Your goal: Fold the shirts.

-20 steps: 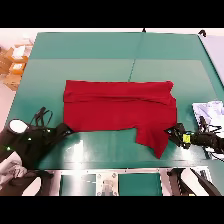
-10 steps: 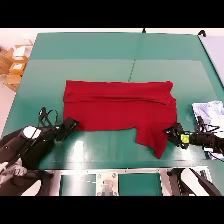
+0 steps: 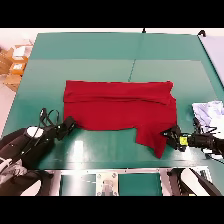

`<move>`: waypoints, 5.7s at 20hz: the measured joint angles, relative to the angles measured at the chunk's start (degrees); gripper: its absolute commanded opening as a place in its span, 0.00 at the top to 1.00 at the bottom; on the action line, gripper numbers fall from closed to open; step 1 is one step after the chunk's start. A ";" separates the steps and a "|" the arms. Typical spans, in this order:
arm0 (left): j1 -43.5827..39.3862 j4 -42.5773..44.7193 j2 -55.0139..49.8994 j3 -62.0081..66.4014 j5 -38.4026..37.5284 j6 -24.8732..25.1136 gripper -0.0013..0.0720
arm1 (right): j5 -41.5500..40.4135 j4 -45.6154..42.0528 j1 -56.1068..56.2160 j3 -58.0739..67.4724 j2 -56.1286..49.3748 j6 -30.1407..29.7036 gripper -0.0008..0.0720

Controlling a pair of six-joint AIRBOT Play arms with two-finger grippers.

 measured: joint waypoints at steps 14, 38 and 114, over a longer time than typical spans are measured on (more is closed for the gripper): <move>2.49 20.17 6.03 8.68 -16.85 -2.29 0.95 | 2.54 -3.52 0.48 3.02 7.72 2.36 0.97; 3.10 37.55 -26.49 54.49 -31.43 2.84 0.95 | -5.35 6.97 15.96 43.76 -23.28 7.48 0.96; 3.10 50.88 -24.76 71.76 -65.31 10.84 0.95 | -19.65 14.80 74.07 83.27 -52.00 3.74 0.24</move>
